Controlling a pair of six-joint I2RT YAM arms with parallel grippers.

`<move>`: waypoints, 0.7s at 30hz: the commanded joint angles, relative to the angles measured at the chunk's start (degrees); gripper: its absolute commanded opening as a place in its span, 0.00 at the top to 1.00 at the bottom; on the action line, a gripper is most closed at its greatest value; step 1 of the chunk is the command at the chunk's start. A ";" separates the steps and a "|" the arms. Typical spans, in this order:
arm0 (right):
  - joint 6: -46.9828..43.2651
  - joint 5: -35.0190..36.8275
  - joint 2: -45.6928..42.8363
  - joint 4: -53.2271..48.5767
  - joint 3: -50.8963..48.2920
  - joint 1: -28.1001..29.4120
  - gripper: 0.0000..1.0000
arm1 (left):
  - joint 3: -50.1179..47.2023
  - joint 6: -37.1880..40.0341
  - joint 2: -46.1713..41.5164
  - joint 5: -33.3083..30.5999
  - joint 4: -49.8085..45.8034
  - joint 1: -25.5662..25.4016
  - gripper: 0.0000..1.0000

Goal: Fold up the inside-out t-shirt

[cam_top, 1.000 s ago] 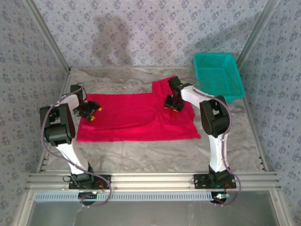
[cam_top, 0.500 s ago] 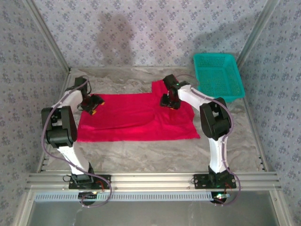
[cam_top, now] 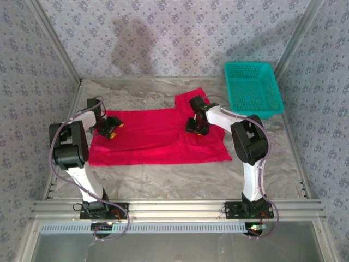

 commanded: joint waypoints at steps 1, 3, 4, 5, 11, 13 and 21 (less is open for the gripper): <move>1.11 0.59 -2.72 -4.85 -7.12 2.89 0.45 | -7.31 0.19 -1.99 -2.30 -4.87 1.41 0.39; 1.33 1.46 -4.99 -5.61 -9.08 4.09 0.45 | -9.20 -0.02 -4.23 -1.82 -4.93 1.43 0.39; 1.33 1.77 -5.80 -6.12 -9.25 4.48 0.45 | -9.60 -0.22 -5.22 -1.60 -5.02 1.38 0.39; 1.21 1.90 -6.35 -6.69 -8.93 4.68 0.45 | -9.32 -0.26 -5.89 -1.61 -5.46 1.43 0.39; -2.15 4.60 -5.59 -11.63 5.12 3.11 0.41 | 2.09 0.28 -6.70 -5.89 -10.07 1.15 0.36; -3.95 6.02 -3.21 -12.61 11.97 1.66 0.40 | 8.07 0.60 -5.42 -7.74 -12.12 1.08 0.35; -8.16 11.61 13.11 -13.66 34.38 -5.88 0.38 | 28.73 4.58 7.42 -14.38 -22.25 4.20 0.35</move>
